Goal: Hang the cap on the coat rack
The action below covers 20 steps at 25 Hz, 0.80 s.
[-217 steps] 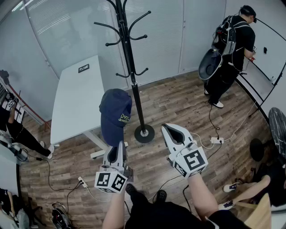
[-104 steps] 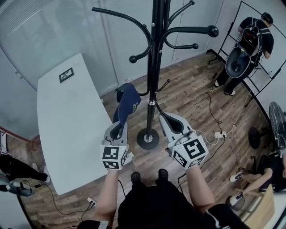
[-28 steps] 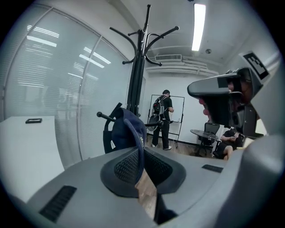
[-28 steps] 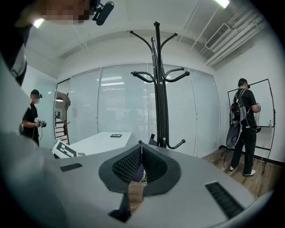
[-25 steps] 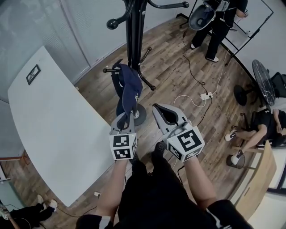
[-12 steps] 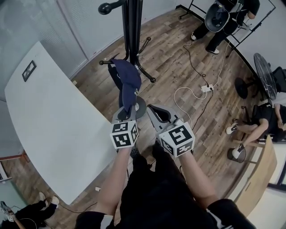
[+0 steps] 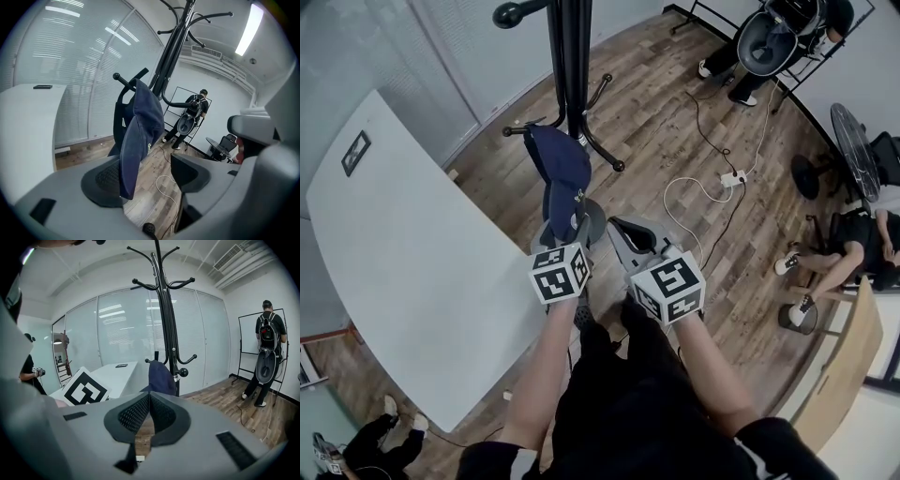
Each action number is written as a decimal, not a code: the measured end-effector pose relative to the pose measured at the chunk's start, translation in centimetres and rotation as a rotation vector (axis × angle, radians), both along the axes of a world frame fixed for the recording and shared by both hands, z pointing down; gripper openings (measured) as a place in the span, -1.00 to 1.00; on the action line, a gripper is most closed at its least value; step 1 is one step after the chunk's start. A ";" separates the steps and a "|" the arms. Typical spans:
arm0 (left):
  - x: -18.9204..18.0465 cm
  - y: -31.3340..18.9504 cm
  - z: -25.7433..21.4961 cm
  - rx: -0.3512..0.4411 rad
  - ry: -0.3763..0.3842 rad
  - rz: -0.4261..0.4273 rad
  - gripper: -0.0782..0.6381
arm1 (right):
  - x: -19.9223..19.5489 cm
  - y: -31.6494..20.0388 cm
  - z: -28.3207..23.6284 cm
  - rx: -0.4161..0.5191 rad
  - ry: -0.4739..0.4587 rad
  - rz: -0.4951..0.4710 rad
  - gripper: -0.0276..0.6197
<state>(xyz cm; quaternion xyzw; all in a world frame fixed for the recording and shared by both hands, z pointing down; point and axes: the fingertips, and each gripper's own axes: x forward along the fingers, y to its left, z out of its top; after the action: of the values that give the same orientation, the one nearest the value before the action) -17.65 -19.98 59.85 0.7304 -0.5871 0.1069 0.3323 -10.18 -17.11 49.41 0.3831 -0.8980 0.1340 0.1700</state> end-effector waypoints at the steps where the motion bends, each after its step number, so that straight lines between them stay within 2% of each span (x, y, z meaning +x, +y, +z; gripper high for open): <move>1: -0.1 0.0 0.1 -0.002 -0.002 -0.005 0.11 | 0.0 0.0 0.1 -0.002 -0.001 0.001 -0.82; 5: -1.2 -0.2 -0.4 0.019 -0.033 -0.074 0.25 | -0.2 0.0 0.1 -0.008 -0.007 0.005 -0.82; 7: -1.8 -0.4 -0.9 0.038 -0.045 -0.101 0.25 | -0.4 -0.1 0.0 -0.008 -0.010 0.005 -0.82; 20: -1.7 0.0 -1.9 0.070 -0.016 -0.047 0.25 | -1.3 0.1 -0.3 0.001 -0.019 0.004 -0.82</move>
<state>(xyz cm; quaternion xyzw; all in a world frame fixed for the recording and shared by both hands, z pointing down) -19.39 -19.95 57.96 0.7268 -0.6100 0.0843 0.3042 -11.51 -17.02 49.14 0.3839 -0.8987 0.1378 0.1610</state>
